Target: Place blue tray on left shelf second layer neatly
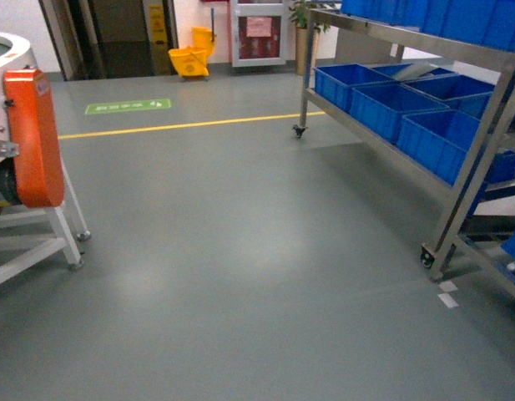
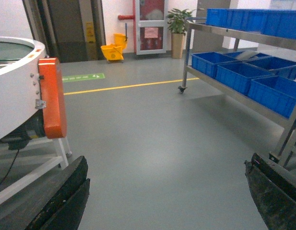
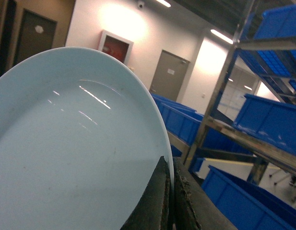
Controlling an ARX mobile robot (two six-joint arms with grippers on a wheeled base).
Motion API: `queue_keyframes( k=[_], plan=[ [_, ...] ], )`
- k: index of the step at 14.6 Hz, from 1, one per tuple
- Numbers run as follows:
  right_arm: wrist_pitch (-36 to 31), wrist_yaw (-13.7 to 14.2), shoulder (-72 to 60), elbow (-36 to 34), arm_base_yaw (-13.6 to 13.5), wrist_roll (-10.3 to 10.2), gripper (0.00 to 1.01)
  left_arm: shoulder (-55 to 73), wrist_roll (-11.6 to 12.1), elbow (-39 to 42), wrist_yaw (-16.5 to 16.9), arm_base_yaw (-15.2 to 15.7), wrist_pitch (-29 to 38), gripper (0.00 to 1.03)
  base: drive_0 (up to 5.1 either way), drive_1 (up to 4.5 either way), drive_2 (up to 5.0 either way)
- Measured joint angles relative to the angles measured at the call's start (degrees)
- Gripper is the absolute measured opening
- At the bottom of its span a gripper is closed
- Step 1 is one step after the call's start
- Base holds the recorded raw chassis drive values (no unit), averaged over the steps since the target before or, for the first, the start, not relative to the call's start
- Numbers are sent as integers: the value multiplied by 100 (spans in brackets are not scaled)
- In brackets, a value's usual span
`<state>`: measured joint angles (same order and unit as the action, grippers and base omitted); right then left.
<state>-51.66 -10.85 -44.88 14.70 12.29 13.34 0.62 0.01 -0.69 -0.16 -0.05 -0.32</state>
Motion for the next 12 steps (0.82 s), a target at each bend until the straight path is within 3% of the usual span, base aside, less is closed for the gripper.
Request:
queue_keyframes(
  k=[12],
  plan=[
    [22, 9, -61, 0, 7, 0, 2, 0, 0, 0, 15, 0, 7, 98, 201, -58, -643]
  ],
)
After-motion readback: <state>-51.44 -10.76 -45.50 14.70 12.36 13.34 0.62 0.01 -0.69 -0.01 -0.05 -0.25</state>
